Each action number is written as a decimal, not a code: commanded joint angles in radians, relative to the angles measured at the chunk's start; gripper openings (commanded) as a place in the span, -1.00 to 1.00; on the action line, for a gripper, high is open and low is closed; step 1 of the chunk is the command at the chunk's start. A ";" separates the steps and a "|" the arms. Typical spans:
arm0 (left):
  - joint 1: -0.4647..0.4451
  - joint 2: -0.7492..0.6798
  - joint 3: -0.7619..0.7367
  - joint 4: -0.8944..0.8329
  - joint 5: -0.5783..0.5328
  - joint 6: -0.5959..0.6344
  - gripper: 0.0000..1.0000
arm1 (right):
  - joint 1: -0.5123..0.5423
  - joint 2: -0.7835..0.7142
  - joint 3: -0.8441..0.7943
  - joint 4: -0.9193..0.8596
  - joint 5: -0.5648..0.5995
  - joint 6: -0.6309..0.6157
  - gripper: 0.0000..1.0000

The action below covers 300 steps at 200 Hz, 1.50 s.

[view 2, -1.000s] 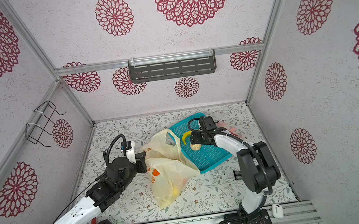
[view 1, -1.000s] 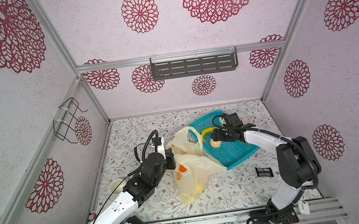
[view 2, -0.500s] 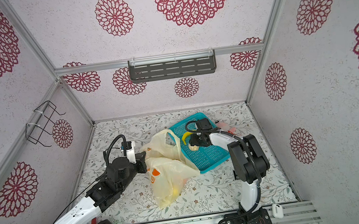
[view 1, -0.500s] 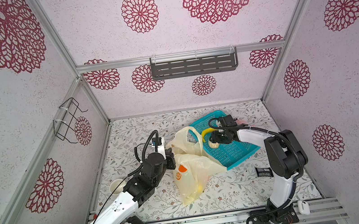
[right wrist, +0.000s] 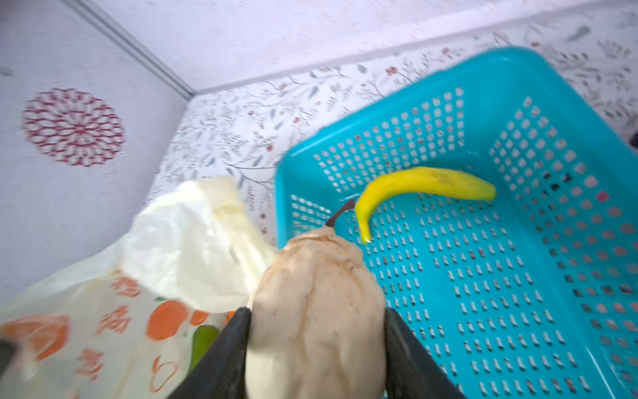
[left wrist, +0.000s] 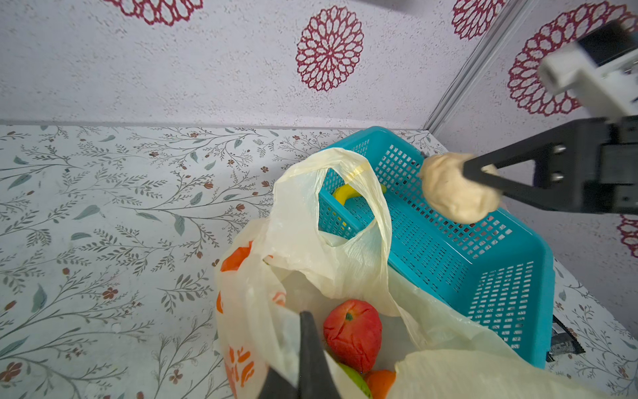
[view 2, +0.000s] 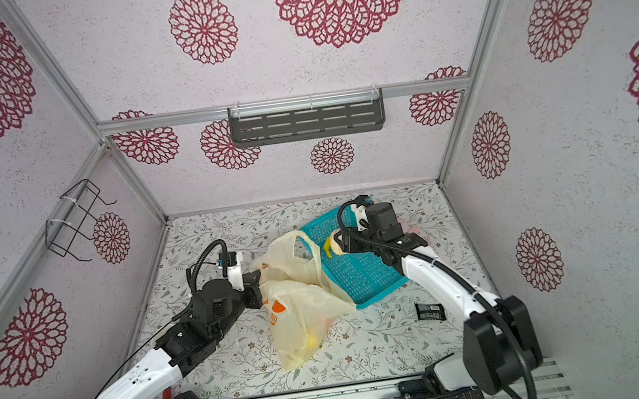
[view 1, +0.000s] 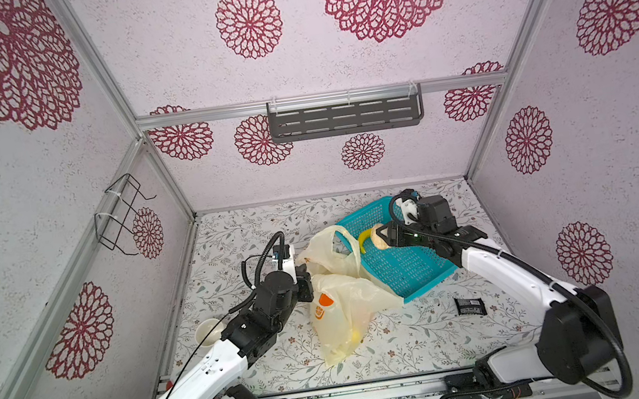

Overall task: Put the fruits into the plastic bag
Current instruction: 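Carry the white pear into the bag and release it with the right gripper, then move the right gripper into the basket and grasp the yellow banana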

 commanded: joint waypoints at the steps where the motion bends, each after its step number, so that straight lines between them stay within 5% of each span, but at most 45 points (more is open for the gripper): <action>1: -0.009 0.014 0.006 0.036 0.008 0.003 -1.00 | 0.068 -0.049 -0.062 -0.007 -0.124 -0.062 -0.03; 61: -0.009 0.034 0.023 0.043 0.005 -0.014 -1.00 | 0.303 0.037 -0.099 -0.151 -0.113 -0.169 -0.01; 94: -0.010 0.033 0.023 0.042 0.007 -0.021 -1.00 | 0.323 0.094 -0.090 -0.174 -0.057 -0.155 0.10; 130: -0.011 0.022 0.022 0.028 0.000 -0.023 -1.00 | 0.323 0.092 -0.066 -0.172 0.052 -0.145 0.50; 182: -0.012 0.000 0.009 0.005 -0.047 -0.028 -1.00 | 0.316 0.023 0.003 -0.140 0.137 -0.173 0.58; 250: -0.013 -0.039 -0.026 0.009 -0.058 -0.043 -1.00 | 0.130 0.025 0.101 -0.095 0.239 -0.029 0.62; 300: -0.013 -0.046 -0.029 0.012 -0.047 -0.037 -1.00 | -0.048 0.306 0.272 -0.117 0.231 0.124 0.66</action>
